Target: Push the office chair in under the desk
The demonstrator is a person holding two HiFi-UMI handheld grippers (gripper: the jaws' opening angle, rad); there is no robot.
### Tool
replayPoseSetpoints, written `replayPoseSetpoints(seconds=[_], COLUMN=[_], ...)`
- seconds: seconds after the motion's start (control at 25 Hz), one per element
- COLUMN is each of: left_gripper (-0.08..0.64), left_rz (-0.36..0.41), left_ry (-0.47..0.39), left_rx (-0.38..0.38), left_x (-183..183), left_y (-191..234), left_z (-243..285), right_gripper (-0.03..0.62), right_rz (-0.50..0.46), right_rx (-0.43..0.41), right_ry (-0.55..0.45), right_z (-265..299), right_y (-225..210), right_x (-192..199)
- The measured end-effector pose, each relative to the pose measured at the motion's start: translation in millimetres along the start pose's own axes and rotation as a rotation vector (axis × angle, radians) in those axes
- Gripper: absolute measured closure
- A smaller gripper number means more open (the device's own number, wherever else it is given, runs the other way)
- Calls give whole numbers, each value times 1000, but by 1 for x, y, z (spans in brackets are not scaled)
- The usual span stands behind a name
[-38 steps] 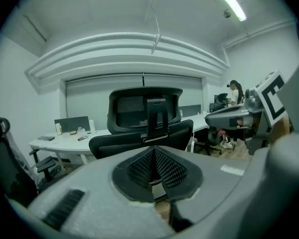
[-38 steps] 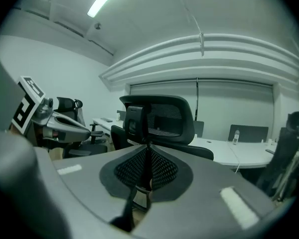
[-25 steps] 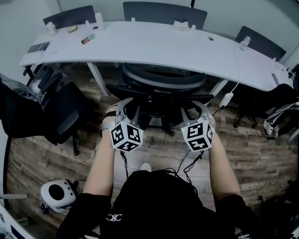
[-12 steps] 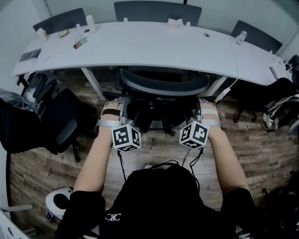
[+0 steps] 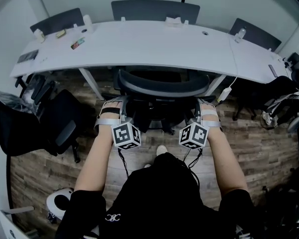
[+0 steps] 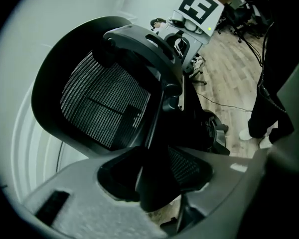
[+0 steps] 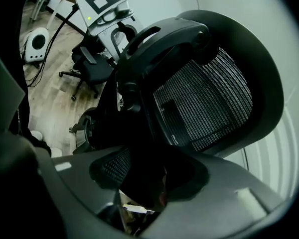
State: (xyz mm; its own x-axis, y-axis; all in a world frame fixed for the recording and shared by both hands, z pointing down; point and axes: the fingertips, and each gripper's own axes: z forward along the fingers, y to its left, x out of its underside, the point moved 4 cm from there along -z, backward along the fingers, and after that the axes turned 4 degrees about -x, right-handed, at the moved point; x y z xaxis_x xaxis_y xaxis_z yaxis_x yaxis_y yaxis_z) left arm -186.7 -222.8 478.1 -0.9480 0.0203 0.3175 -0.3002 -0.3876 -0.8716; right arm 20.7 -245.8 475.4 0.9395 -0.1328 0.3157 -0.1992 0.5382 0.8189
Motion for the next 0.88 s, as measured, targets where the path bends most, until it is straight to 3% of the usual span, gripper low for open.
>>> replayPoseSetpoints(seconds=[0.4,0.88], left_gripper=[377,380], left_rz=[-54,-79], left_ry=[-40,-62], left_rx=[24,30], left_x=[-1,-8], left_y=[6,30], left_z=[17,73], right_gripper=[376,374], right_rz=[36,68], right_rx=[7,7], right_ry=[9,34], right_z=[14,62], right_y=[-9,-45], right_x=[4,16])
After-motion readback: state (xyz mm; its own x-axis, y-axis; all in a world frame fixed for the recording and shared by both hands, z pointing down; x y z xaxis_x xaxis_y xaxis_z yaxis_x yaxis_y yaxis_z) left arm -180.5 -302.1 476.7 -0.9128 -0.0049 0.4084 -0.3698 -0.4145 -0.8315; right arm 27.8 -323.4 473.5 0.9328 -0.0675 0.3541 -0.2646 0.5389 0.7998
